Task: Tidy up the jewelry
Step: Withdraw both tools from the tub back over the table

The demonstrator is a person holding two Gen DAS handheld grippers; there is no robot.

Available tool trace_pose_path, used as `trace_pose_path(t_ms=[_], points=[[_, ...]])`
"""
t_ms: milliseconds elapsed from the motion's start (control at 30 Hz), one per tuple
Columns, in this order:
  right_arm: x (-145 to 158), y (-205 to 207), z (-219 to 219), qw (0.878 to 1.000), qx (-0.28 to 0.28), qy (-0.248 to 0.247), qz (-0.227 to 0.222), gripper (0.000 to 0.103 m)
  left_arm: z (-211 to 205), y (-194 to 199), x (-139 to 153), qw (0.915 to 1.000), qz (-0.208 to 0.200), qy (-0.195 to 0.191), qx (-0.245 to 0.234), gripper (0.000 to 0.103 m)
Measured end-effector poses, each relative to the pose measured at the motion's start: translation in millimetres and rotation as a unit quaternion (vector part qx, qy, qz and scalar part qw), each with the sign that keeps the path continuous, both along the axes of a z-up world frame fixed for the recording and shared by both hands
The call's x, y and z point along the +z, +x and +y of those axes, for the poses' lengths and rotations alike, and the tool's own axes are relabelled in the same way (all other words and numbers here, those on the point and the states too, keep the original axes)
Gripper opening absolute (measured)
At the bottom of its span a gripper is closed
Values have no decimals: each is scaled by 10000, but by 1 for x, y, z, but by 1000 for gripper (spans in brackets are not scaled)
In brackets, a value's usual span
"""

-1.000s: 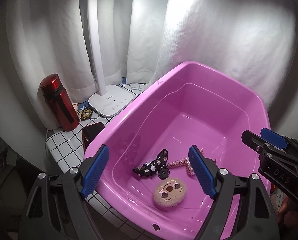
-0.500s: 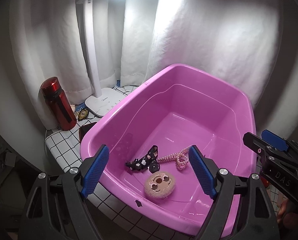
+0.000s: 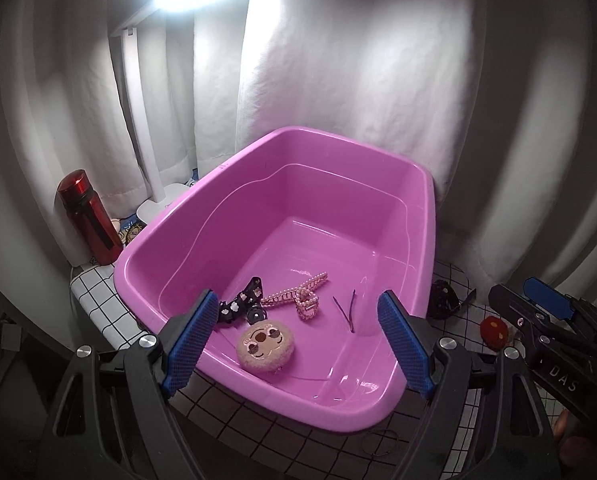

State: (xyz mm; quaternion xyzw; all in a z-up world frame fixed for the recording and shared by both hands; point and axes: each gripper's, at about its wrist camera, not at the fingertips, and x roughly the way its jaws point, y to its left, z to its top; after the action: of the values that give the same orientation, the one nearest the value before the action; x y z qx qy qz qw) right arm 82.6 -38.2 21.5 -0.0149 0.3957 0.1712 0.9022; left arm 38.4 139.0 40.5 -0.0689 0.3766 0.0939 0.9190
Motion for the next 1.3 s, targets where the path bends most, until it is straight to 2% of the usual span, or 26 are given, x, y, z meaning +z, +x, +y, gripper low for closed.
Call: trace_pose_path(t_ms=[300, 367, 700, 833, 1033, 1200, 1300], points=[[-16, -39, -101, 9959, -876, 112, 192, 60, -68, -7, 1, 9975, -47, -81, -698, 83], [-20, -48, -124, 9939, -1076, 75, 211, 63, -83, -8, -2, 9963, -30, -82, -856, 83], [-46, -84, -220, 9809, -1874, 17, 525, 64, -150, -11, -31, 9893, 243, -125, -1430, 88], [-59, -86, -245, 9761, -2054, 62, 709, 65, -158, -5, -54, 9889, 454, -169, -1401, 89], [-78, -85, -262, 9740, -2087, 98, 877, 65, -152, 0, -86, 9906, 772, -237, -1103, 89], [-96, -78, -270, 9727, -2052, 170, 1073, 65, -145, 6, -100, 9921, 932, -71, -834, 89], [-103, -73, -273, 9731, -2000, 198, 1127, 65, -137, 8, -98, 9936, 906, -85, -677, 89]])
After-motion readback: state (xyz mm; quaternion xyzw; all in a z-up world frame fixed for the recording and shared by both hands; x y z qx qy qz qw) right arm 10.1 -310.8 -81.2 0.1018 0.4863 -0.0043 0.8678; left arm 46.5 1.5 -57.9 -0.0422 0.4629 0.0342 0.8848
